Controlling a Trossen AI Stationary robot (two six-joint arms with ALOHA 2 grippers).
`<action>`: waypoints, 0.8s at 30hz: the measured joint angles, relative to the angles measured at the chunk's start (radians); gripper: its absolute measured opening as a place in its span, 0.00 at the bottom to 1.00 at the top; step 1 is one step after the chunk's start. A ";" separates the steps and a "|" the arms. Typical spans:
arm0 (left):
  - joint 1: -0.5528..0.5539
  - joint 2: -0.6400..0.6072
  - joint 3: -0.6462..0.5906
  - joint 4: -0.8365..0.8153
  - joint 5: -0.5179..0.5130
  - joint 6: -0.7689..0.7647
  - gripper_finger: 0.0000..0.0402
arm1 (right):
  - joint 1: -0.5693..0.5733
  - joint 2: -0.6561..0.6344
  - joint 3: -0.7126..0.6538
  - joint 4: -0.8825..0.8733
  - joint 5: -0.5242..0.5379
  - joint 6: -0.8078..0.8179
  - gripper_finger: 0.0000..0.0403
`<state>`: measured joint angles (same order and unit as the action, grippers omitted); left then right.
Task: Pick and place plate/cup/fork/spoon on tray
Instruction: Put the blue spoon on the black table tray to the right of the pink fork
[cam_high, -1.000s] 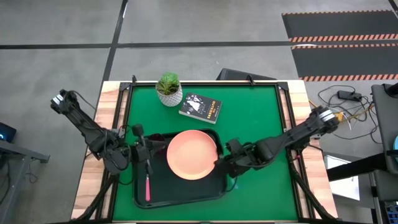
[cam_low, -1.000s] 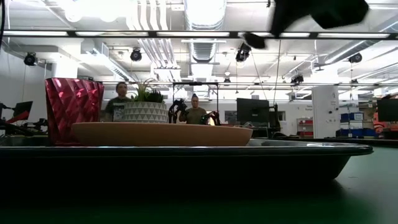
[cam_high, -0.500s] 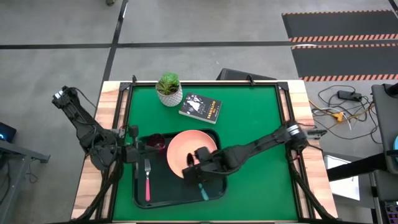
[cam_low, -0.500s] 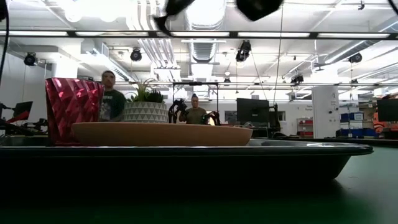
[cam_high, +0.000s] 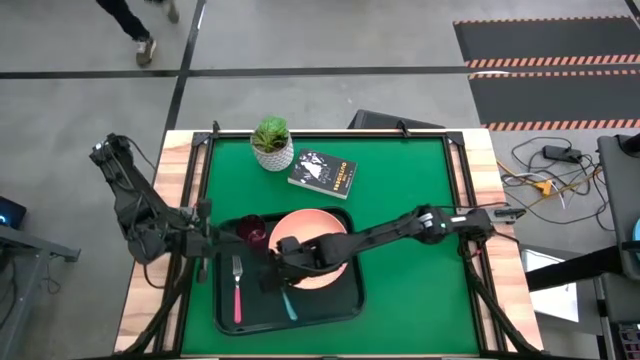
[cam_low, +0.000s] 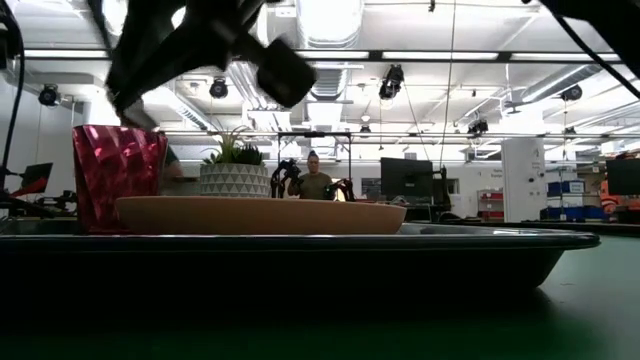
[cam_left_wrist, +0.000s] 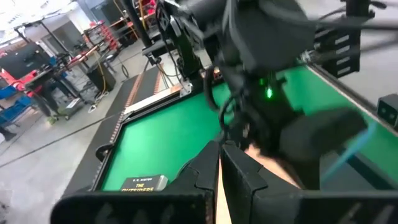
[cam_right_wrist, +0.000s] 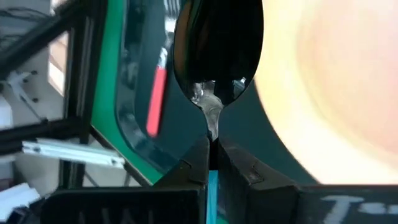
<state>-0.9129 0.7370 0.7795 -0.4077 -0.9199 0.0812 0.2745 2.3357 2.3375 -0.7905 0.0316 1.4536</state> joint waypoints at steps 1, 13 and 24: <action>-0.001 -0.004 0.000 -0.001 0.001 -0.012 0.00 | -0.002 0.011 0.000 0.021 0.014 -0.008 0.03; -0.001 -0.007 0.000 0.000 0.004 -0.015 0.00 | -0.005 0.052 -0.007 0.102 0.133 -0.155 0.03; -0.001 0.017 0.001 0.009 0.004 -0.030 0.00 | 0.079 0.044 -0.006 0.095 0.417 -0.359 0.02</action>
<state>-0.9134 0.7539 0.7803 -0.3988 -0.9157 0.0516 0.3539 2.3800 2.3310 -0.6950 0.4488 1.0945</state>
